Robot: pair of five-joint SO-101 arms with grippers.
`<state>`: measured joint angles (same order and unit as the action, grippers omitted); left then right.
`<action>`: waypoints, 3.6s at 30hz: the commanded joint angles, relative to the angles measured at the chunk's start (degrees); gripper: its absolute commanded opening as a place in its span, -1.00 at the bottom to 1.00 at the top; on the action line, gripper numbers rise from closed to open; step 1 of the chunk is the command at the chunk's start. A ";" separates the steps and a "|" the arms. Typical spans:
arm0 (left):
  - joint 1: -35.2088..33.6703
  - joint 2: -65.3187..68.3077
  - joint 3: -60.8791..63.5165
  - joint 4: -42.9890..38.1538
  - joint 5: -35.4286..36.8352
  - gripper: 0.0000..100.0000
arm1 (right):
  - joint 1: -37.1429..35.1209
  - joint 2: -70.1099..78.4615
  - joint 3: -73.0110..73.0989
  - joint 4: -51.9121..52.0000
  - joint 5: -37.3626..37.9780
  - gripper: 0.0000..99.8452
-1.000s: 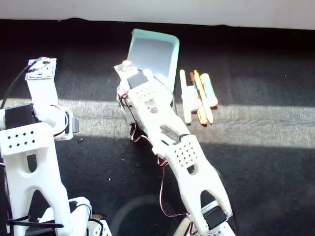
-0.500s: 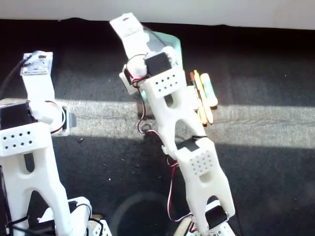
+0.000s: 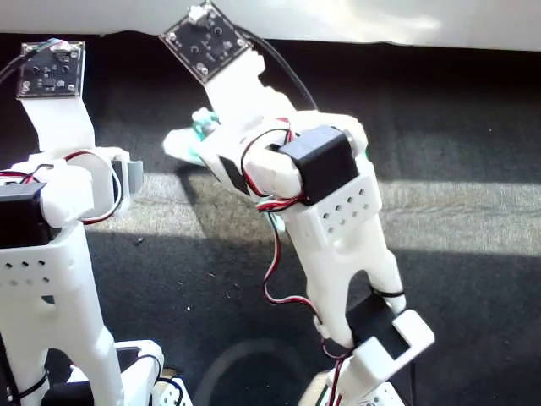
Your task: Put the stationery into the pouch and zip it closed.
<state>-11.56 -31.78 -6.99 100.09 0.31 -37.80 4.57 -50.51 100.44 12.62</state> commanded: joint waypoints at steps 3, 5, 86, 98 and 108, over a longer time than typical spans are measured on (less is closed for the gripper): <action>0.66 0.22 -1.89 0.44 1.67 -0.60 | 3.91 -3.47 10.68 -0.66 1.05 -0.99; 1.45 0.22 -1.89 0.35 1.67 -0.60 | 4.62 -3.47 11.47 -1.45 1.05 -0.99; 19.03 6.46 12.09 -15.65 9.93 -0.61 | 4.53 -3.47 11.65 -1.98 1.05 -0.99; 18.95 6.11 11.91 -21.19 10.11 -0.78 | 4.62 -3.38 11.82 -1.98 1.05 -0.99; 18.95 6.55 12.53 -21.27 9.93 -0.83 | 4.62 -3.03 12.09 -1.45 0.88 -0.99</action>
<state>7.16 -25.01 5.67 79.43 10.15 -33.93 2.64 -38.46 98.24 13.23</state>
